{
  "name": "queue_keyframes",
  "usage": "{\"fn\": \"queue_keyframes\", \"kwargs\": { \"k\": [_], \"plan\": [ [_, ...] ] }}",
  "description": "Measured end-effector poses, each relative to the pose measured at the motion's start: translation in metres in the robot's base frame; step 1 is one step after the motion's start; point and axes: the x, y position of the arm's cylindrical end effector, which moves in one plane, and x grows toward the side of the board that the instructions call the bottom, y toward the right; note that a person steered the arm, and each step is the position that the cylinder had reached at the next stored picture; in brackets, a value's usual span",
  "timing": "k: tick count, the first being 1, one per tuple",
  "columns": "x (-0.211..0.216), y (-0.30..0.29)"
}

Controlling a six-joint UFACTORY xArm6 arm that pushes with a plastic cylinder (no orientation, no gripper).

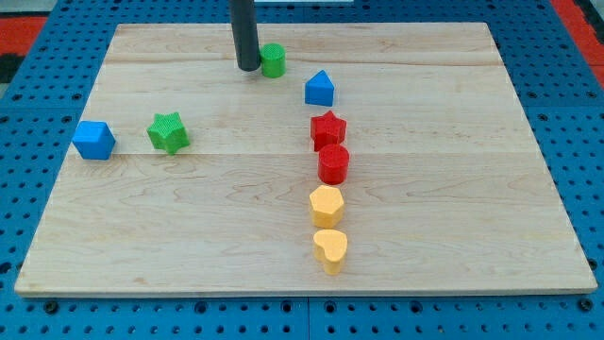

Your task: Slide the green star up a bit

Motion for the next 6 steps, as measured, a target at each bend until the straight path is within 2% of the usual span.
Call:
{"fn": "queue_keyframes", "kwargs": {
  "k": [1, 3, 4, 5, 6],
  "plan": [
    [-0.007, 0.006],
    [-0.018, 0.086],
    [-0.012, 0.049],
    [0.017, 0.020],
    [0.059, 0.035]
  ]
}}
